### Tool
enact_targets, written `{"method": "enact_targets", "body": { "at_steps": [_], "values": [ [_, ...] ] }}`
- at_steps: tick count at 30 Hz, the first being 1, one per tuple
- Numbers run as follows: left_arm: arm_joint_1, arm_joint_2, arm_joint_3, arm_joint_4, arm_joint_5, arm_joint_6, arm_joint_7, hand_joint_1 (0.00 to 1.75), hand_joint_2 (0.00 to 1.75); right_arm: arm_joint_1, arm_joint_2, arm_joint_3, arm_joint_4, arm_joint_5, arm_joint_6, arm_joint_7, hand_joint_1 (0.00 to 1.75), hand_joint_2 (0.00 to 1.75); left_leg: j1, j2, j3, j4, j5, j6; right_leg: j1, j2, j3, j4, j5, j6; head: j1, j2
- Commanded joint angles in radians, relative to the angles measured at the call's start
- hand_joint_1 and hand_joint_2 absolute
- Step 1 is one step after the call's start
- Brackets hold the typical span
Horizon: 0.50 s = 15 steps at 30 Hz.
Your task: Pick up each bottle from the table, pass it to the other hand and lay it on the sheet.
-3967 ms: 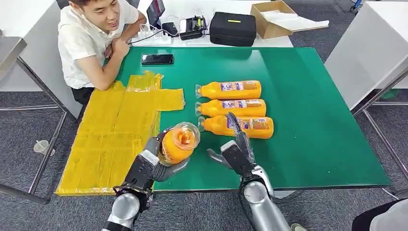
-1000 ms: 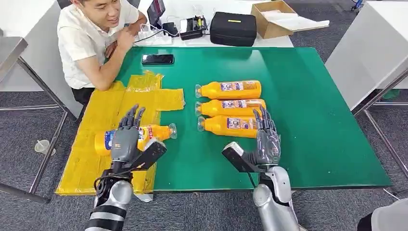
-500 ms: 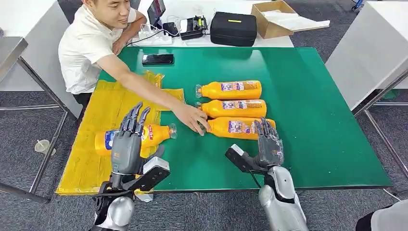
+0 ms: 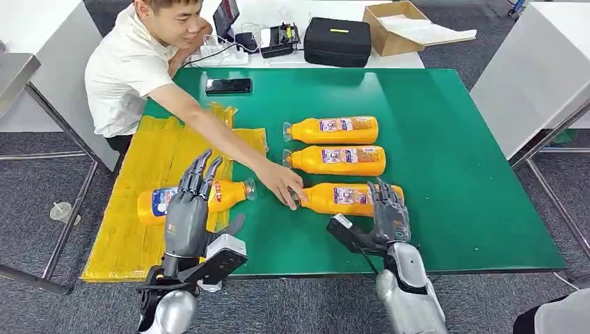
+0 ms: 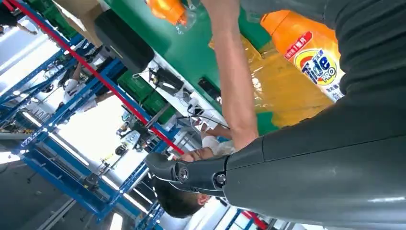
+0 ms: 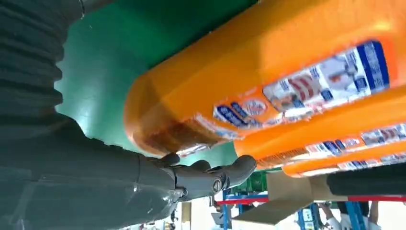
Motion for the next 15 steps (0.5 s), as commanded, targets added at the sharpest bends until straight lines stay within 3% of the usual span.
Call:
{"method": "enact_targets", "body": {
  "at_steps": [1,15],
  "values": [
    [-0.003,0.002,-0.035,0.033,0.013,-0.014,-0.005,0.0,1.75,-0.091,-0.048,0.02,0.198,0.017,0.031,0.017,0.0,1.75,0.0,0.001,0.003,-0.001,-0.001,0.0,0.001,0.0,0.003,-0.001,-0.001,-0.003,0.0,0.0],
    [-0.01,0.008,-0.059,0.042,0.026,-0.031,-0.015,0.0,1.75,-0.233,-0.119,0.082,0.408,0.091,0.026,0.049,0.0,1.75,0.0,0.002,0.006,0.0,-0.001,0.0,0.001,0.0,0.006,-0.001,0.0,-0.003,0.0,0.0]
  ]
}}
